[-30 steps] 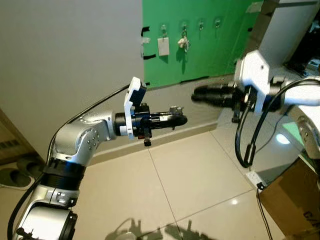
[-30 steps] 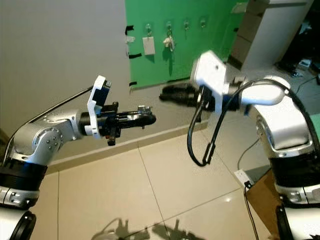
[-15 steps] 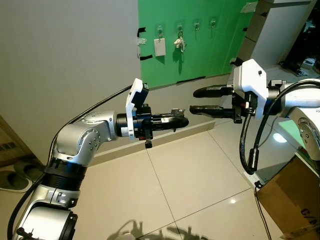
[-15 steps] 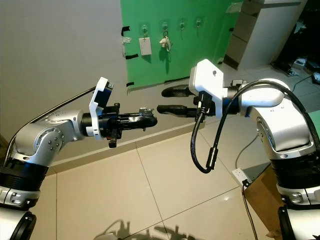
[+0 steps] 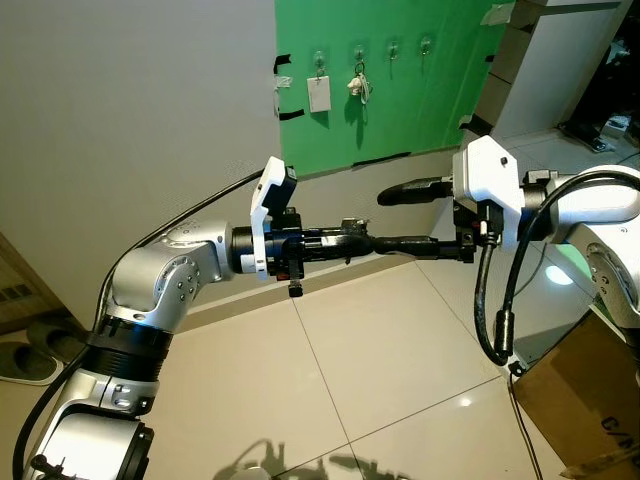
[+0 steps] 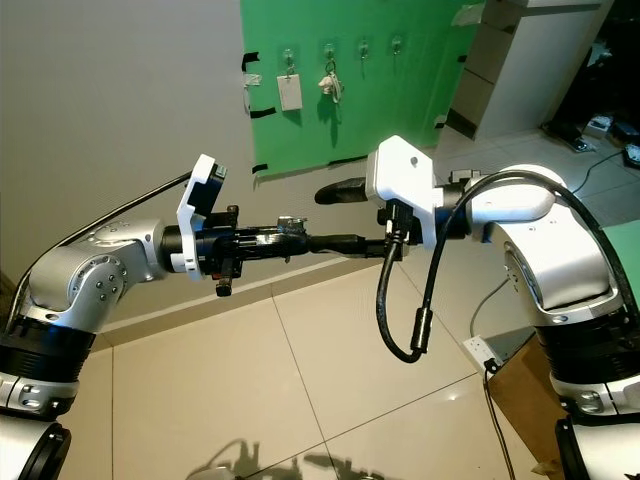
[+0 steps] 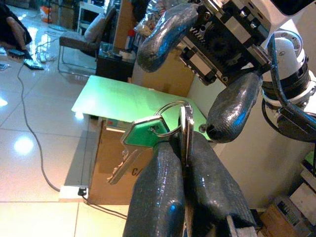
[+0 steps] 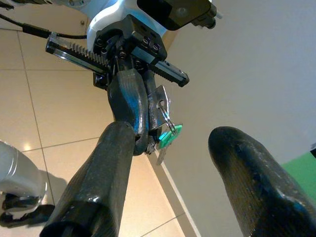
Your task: Hang keys on a hook
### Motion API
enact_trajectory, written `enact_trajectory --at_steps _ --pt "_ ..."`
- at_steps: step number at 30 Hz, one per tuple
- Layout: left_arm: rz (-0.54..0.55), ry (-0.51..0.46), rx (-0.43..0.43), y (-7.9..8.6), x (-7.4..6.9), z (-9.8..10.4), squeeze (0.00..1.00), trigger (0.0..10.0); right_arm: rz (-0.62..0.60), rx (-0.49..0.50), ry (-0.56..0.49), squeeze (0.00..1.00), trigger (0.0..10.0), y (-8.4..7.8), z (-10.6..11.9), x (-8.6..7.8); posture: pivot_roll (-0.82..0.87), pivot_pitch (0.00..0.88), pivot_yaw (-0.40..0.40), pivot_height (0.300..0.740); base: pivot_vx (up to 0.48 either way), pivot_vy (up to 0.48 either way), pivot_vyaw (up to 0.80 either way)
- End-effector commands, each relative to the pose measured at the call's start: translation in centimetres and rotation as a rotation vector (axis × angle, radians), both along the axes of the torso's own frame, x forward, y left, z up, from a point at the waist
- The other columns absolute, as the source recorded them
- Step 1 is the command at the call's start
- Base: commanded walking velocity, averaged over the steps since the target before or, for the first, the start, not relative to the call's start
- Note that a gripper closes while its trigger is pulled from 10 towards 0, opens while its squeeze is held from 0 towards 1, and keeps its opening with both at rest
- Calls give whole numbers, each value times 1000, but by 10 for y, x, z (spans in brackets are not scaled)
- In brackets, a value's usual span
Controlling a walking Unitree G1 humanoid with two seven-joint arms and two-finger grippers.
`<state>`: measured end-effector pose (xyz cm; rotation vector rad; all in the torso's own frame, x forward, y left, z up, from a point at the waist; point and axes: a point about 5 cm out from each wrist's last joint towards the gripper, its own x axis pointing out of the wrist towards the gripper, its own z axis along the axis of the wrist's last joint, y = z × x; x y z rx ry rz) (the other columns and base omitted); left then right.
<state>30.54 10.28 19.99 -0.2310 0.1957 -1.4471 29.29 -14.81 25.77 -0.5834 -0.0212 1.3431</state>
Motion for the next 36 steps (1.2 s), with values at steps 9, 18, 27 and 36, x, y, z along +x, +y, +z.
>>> enact_trajectory --at_steps 9,18,27,36 --pt "-8 -41 11 -3 -2 7 0 10000 -7 5 -4 0 10000 3 -2 4 -25 0 -1 740 0 0 0" --pt "-9 -41 11 -3 -3 6 0 10000 -17 46 26 0 1882 3 0 11 -24 0 -3 740 0 0 0" --pt "-15 -43 18 -4 -5 6 0 10000 3 34 33 0 0 2 2 14 -21 0 -3 740 0 0 0" --pt "-31 -45 35 -6 -7 3 0 10000 46 -5 19 0 0 6 2 14 -21 0 -6 740 0 0 0"
